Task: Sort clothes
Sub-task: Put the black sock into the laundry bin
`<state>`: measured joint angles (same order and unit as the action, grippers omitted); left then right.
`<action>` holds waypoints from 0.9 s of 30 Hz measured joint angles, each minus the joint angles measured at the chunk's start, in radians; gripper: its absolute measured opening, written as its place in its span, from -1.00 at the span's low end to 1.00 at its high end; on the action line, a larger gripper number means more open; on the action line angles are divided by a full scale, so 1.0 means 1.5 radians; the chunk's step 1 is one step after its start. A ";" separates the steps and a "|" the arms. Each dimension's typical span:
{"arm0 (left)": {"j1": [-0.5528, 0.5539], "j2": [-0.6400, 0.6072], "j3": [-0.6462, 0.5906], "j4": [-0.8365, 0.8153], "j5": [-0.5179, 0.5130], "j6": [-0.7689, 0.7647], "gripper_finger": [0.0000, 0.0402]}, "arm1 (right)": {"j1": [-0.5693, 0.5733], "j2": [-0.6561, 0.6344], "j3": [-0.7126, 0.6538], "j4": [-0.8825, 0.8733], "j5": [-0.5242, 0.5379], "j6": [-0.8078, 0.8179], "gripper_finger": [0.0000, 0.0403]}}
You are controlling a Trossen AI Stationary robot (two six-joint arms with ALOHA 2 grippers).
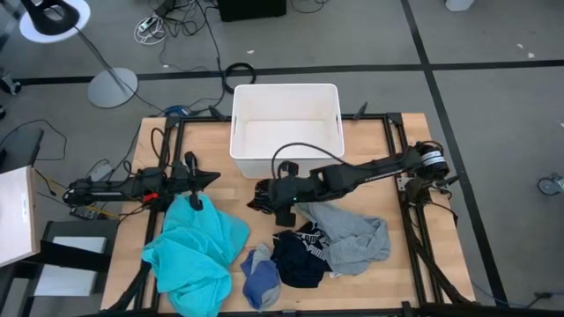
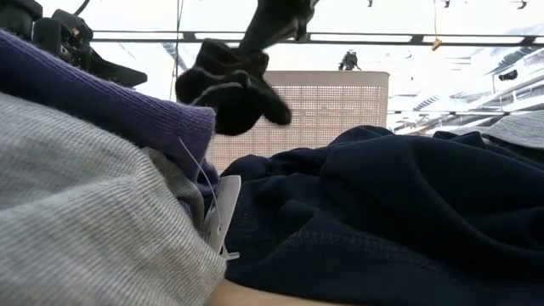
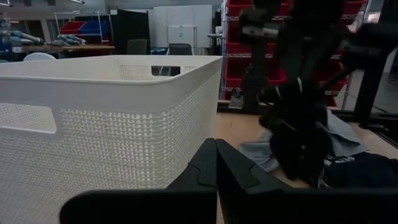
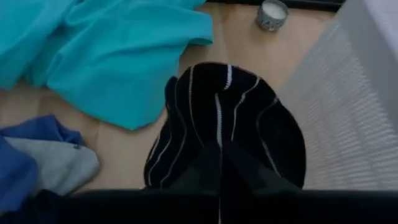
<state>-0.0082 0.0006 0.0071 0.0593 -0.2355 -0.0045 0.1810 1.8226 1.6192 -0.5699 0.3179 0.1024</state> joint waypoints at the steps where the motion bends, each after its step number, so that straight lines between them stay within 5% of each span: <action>1: 0.000 0.000 0.000 0.000 0.000 0.000 -0.99 | 0.000 -0.004 0.000 0.001 0.000 0.007 -0.99; 27: 0.000 0.000 0.000 -0.001 0.000 0.000 -0.99 | -0.002 0.182 -0.001 0.048 -0.092 0.041 -0.92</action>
<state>-0.0082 0.0004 0.0071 0.0586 -0.2352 -0.0046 0.1776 2.0960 1.6177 -0.4979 0.1796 0.1646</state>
